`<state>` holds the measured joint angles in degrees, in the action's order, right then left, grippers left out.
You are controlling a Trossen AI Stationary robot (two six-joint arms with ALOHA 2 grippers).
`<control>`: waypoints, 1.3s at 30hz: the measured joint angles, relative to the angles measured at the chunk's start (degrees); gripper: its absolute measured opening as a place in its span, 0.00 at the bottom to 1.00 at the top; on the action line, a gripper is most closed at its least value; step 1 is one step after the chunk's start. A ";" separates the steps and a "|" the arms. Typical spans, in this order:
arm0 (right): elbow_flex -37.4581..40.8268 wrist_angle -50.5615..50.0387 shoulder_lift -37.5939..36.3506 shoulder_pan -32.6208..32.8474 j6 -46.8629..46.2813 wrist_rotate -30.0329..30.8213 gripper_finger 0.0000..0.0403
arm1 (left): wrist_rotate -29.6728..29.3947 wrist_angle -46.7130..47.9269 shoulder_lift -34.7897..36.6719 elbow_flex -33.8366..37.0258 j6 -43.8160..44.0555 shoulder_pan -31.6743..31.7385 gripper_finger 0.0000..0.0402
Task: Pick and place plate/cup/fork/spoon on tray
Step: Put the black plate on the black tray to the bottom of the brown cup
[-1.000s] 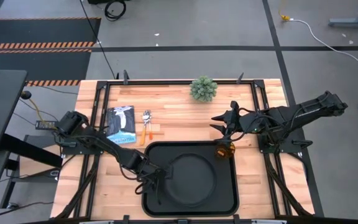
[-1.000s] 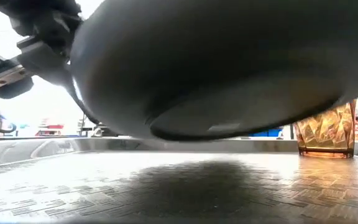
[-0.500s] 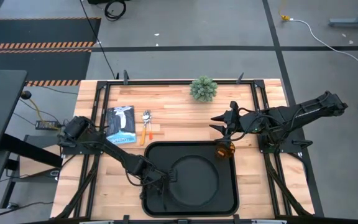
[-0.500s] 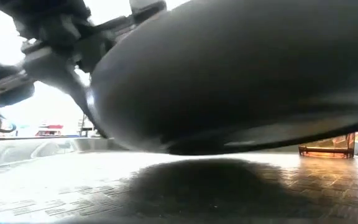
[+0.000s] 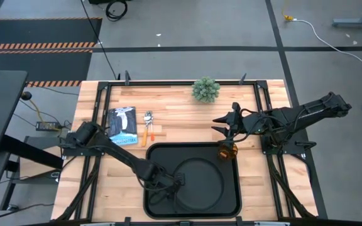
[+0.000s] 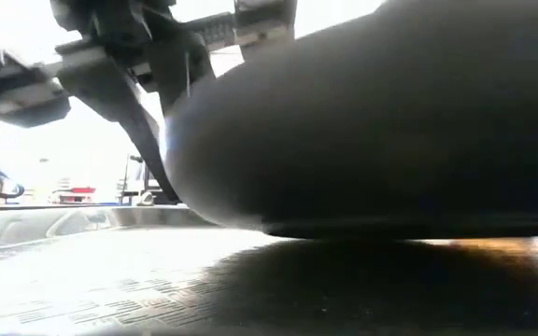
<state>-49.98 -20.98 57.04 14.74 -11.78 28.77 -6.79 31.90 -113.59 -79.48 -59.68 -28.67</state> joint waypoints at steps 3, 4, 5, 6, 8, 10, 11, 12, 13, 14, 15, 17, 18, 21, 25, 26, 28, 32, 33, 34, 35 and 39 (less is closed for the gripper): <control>0.00 0.46 0.00 0.00 0.28 0.00 0.34 | -2.74 0.07 -0.93 -0.16 -2.80 0.19 0.03; 0.00 0.42 0.00 0.00 0.35 0.00 0.34 | -3.73 0.06 -1.18 -0.19 -4.04 0.22 0.03; 0.00 0.41 0.00 0.01 0.42 0.00 0.34 | -4.69 -0.15 -1.50 -0.24 -5.06 0.26 0.03; 0.00 0.45 0.00 0.00 0.47 0.00 0.34 | -5.76 -0.14 -1.72 -0.24 -5.89 0.30 0.03; 0.00 0.54 0.00 0.00 0.91 0.00 0.34 | -6.58 0.03 -1.81 -0.20 -7.37 0.67 0.03; 0.00 0.84 0.00 0.00 1.05 0.00 0.34 | -6.74 -0.46 -1.94 -0.22 -8.81 1.07 0.03; 0.00 0.85 0.00 0.00 1.06 0.00 0.34 | -6.92 -0.38 -1.94 -0.22 -9.29 1.21 0.03; 0.00 0.89 0.00 0.00 1.06 0.00 0.34 | -7.11 -0.42 -1.94 -0.21 -10.00 1.27 0.04; 0.00 0.87 0.00 0.00 1.06 0.00 0.34 | -7.13 -0.63 -1.94 -0.22 -11.08 1.27 0.04; 0.00 0.90 0.00 0.00 1.06 0.00 0.34 | -7.16 -0.92 -1.94 -0.20 -12.21 1.28 0.04; 0.00 1.03 0.00 0.00 1.06 0.00 0.34 | -7.16 -1.34 -1.94 -0.20 -12.98 1.29 0.04; 0.00 1.11 0.00 0.00 1.06 0.00 0.34 | -7.14 -2.61 -1.94 -0.20 -13.81 1.31 0.04; 0.00 1.17 0.00 0.00 1.12 0.00 0.34 | -7.12 -3.00 -1.94 -0.20 -14.50 1.42 0.04; 0.00 1.28 0.00 0.00 1.41 0.00 0.34 | -6.86 -3.65 -1.94 -0.20 -16.76 1.81 0.04; 0.00 1.28 0.00 0.00 1.46 0.00 0.34 | -4.94 -4.57 -1.94 -0.20 -17.98 2.88 0.04; 0.00 1.28 0.00 0.00 1.45 0.01 0.34 | -4.36 -4.86 -1.94 -0.20 -18.01 3.16 0.04; 0.00 1.28 0.00 0.00 1.45 0.00 0.34 | -4.06 -5.48 -1.94 -0.20 -18.25 3.55 0.04; 0.00 1.28 0.00 0.00 1.46 0.01 0.34 | -3.65 -6.58 -1.94 -0.20 -19.57 3.81 0.04; 0.00 1.28 0.00 0.00 1.46 0.00 0.34 | -3.11 -6.59 -1.94 -0.20 -19.53 3.81 0.04; 0.00 1.28 0.00 0.00 1.46 0.00 0.34 | -2.48 -6.56 -1.94 -0.20 -19.49 3.81 0.04; 0.00 1.28 0.00 0.00 1.46 0.00 0.34 | -2.08 -6.58 -1.94 -0.20 -19.45 3.81 0.05; 0.02 1.26 0.00 0.00 1.46 0.00 0.34 | -1.90 -6.41 -1.94 -0.20 -19.00 3.77 0.05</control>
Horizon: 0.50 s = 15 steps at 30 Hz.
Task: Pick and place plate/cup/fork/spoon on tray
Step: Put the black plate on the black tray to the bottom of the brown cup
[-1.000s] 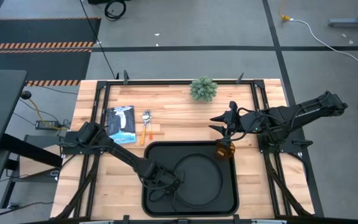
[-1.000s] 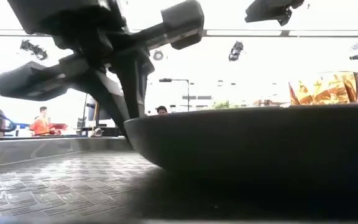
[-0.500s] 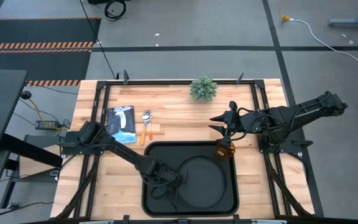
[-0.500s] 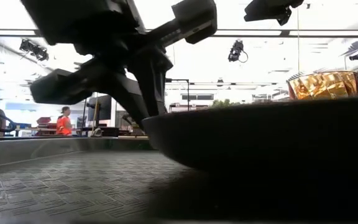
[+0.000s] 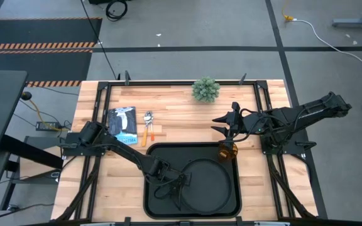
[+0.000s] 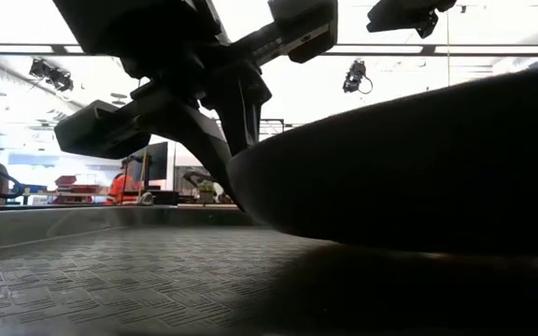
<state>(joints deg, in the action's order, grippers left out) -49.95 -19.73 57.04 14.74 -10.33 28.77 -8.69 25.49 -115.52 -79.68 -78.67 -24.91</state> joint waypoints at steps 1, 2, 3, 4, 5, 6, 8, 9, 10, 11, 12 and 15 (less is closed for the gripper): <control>0.00 0.00 0.00 0.00 0.00 0.01 0.34 | -0.02 0.03 0.00 0.00 0.00 -0.02 0.05; 0.00 0.00 0.00 0.01 -0.02 0.00 0.34 | -0.07 0.04 0.00 0.02 0.16 -0.04 0.05; 0.00 0.00 0.00 0.00 -0.02 0.00 0.34 | -0.09 0.01 0.00 0.02 0.48 -0.08 0.06; 0.00 0.00 0.00 0.00 -0.02 0.00 0.34 | -0.08 0.01 0.00 0.02 1.16 -0.13 0.07; 0.00 0.00 0.00 0.00 -0.01 0.01 0.34 | -0.16 0.02 0.00 0.02 1.47 -0.15 0.08; 0.00 0.00 0.00 0.00 0.00 0.00 0.34 | -0.28 0.11 0.00 0.02 1.52 -0.15 0.09; 0.00 0.00 0.00 0.00 0.00 0.00 0.34 | -0.36 0.18 0.00 0.02 1.53 -0.15 0.14; 0.00 -0.01 0.00 0.00 0.00 0.00 0.34 | -0.44 0.16 0.00 0.02 1.55 -0.17 0.16; 0.00 -0.02 0.00 0.00 0.00 0.00 0.34 | -0.44 0.16 0.00 0.02 1.68 -0.18 0.19; 0.00 -0.02 0.00 0.00 0.00 0.00 0.34 | -0.46 0.06 0.00 0.02 1.92 -0.20 0.21; 0.00 -0.02 0.00 0.00 0.00 0.01 0.34 | -0.51 -0.18 0.00 0.02 2.66 -0.20 0.24; 0.00 -0.04 0.00 0.00 0.00 0.00 0.34 | -2.52 -1.92 0.00 0.02 4.55 -0.47 0.30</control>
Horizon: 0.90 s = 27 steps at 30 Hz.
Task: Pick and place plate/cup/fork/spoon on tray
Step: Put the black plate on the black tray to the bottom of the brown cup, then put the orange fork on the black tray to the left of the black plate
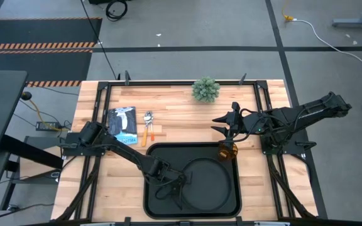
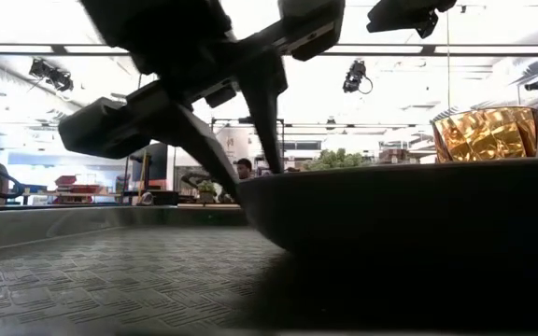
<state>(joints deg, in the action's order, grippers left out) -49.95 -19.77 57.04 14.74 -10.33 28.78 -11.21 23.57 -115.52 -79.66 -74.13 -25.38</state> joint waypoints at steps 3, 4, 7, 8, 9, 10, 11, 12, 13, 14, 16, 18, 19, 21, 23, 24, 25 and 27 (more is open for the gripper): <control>0.00 0.00 0.00 0.00 0.00 0.00 0.34 | -2.66 -0.68 0.00 0.00 1.09 -0.36 0.34; 0.00 0.00 0.00 0.00 0.02 0.01 0.34 | -2.98 -0.72 0.00 0.00 1.55 -0.39 0.35; 0.00 -0.02 0.00 0.02 0.34 0.01 0.34 | -3.16 -0.81 0.00 0.00 2.80 -0.57 0.36; 0.00 -0.02 0.00 0.01 0.36 0.01 0.34 | -3.14 -0.94 0.00 0.00 3.01 -0.59 0.36; 0.00 -0.02 0.00 0.02 0.40 0.02 0.34 | -3.15 -1.09 0.00 0.00 3.25 -0.60 0.36; 0.00 -0.02 0.00 0.00 0.42 0.00 0.34 | -3.16 -1.37 0.00 0.00 3.56 -0.60 0.36; 0.00 -0.02 0.00 0.00 0.41 0.00 0.34 | -3.36 -1.76 0.00 0.01 4.15 -0.58 0.36; 0.01 -0.02 0.00 0.01 0.28 0.02 0.34 | -3.77 -2.34 0.00 0.02 4.62 -0.55 0.36; 0.02 -0.02 0.00 0.00 0.17 0.00 0.34 | -4.46 -2.85 0.00 0.02 5.04 -0.55 0.35; 0.02 -0.02 0.00 0.00 0.13 0.02 0.34 | -5.12 -3.28 0.00 0.02 5.62 -0.55 0.35; 0.02 -0.04 0.00 0.00 0.07 0.02 0.34 | -5.67 -3.63 0.02 0.02 6.42 -0.55 0.35; 0.02 -0.04 0.00 0.01 0.10 0.00 0.34 | -5.72 -3.78 0.02 0.04 7.52 -0.51 0.35; 0.02 -0.04 0.00 0.00 0.22 0.02 0.34 | -5.72 -4.02 0.02 0.04 7.88 -0.51 0.35; 0.02 -0.04 0.00 0.01 0.33 0.02 0.34 | -5.72 -4.77 0.02 0.04 8.92 -0.51 0.35; 0.02 -0.04 0.00 0.00 0.42 0.02 0.34 | -5.82 -5.78 0.02 0.04 9.54 -0.51 0.35; 0.02 -0.04 0.00 0.02 0.42 0.02 0.34 | -6.34 -6.45 0.01 0.04 10.00 -0.51 0.35; 0.02 -0.04 0.00 0.00 0.40 0.02 0.34 | -7.06 -7.21 0.02 0.04 10.49 -0.51 0.35; 0.02 -0.04 0.00 0.00 0.13 0.02 0.34 | -8.45 -7.82 0.02 0.04 10.65 -0.51 0.35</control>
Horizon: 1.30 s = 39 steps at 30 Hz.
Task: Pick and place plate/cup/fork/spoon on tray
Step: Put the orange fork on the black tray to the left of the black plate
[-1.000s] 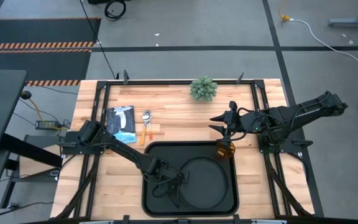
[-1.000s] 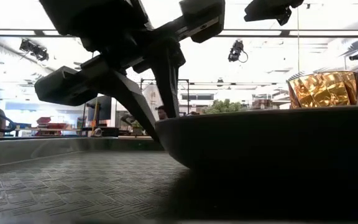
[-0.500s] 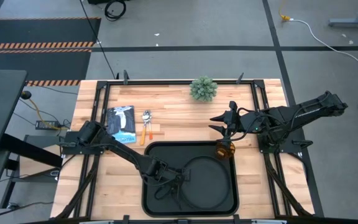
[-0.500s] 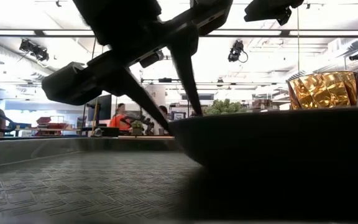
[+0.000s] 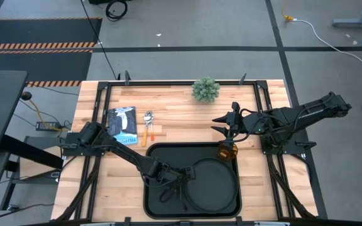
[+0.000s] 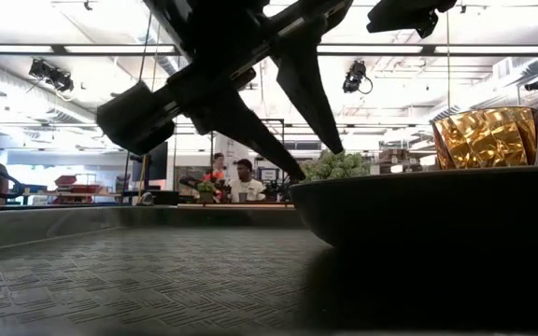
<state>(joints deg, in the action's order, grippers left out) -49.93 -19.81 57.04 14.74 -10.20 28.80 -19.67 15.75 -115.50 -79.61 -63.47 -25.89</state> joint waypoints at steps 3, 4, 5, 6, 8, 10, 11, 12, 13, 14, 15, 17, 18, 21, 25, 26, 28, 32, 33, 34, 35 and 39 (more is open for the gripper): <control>0.00 0.00 0.00 0.00 -0.06 0.00 0.34 | -1.64 0.73 0.00 0.00 -0.08 0.00 0.35; 0.00 -0.03 0.00 0.01 -0.06 0.00 0.34 | -2.64 1.13 0.01 0.00 -0.08 -0.10 0.35; 0.00 -0.19 0.00 0.00 0.00 0.00 0.34 | -3.49 1.92 0.25 0.00 -0.08 -0.23 0.35; 0.00 -0.37 0.00 0.00 0.22 0.00 0.34 | -4.06 3.21 0.63 0.00 0.00 -0.32 0.35; 0.00 -0.37 0.00 0.00 0.80 0.06 0.34 | -4.22 4.28 1.63 0.00 1.82 -0.26 0.35; 0.00 -0.22 0.00 0.02 0.97 0.44 0.34 | -3.69 5.31 3.21 0.00 5.57 0.31 0.35; 0.00 -0.08 0.00 0.01 0.97 0.52 0.34 | -3.41 5.84 4.04 0.00 7.75 0.78 0.35; 0.00 -0.06 0.00 0.00 0.97 0.57 0.34 | -3.43 5.81 4.76 -0.02 9.73 1.44 0.35; 0.00 0.03 0.00 0.01 0.97 0.63 0.34 | -3.70 6.39 5.47 -0.02 12.05 1.98 0.35; 0.00 0.06 0.00 0.02 0.96 0.63 0.34 | -4.24 7.34 6.01 -0.02 14.49 2.71 0.35; 0.00 0.07 0.00 0.02 0.85 0.66 0.34 | -4.49 7.45 6.40 -0.02 17.61 3.43 0.35; 0.02 0.15 0.00 0.02 0.79 0.66 0.34 | -4.88 10.54 7.57 -0.02 24.96 4.89 0.35; 0.02 0.44 0.00 0.02 0.77 0.66 0.34 | -5.06 11.69 8.06 -0.02 29.49 5.75 0.35; 0.02 0.46 0.00 0.02 0.81 0.66 0.34 | -4.83 18.48 8.71 -0.08 44.22 8.87 0.35; 0.02 0.88 0.00 0.00 1.65 2.96 0.34 | -3.52 30.19 9.05 0.02 56.20 13.97 0.35; 0.02 0.97 0.00 0.00 2.09 3.70 0.34 | -3.37 32.00 9.05 0.33 58.96 15.28 0.35; 0.02 1.90 0.00 0.00 3.38 5.09 0.34 | -3.20 34.28 9.05 1.12 64.90 17.91 0.35; 0.02 4.34 0.11 0.02 7.94 9.38 0.34 | -3.20 38.63 9.05 3.65 72.60 23.23 0.35; 0.02 5.09 0.11 0.01 9.66 11.37 0.34 | -3.90 39.17 9.05 4.35 73.62 24.54 0.34; 0.02 5.89 0.11 0.00 11.41 13.61 0.34 | -5.01 39.42 9.05 4.99 74.62 25.74 0.34; 0.02 6.38 0.11 0.00 13.09 15.92 0.34 | -6.21 39.95 9.05 5.60 75.45 26.97 0.33; 0.02 6.58 0.11 0.00 16.42 25.12 0.34 | -8.65 40.30 9.05 6.73 77.89 30.81 0.31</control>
<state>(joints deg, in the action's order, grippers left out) -49.91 -13.23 57.14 14.74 6.22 53.92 -28.31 56.05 -106.45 -72.88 14.42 4.92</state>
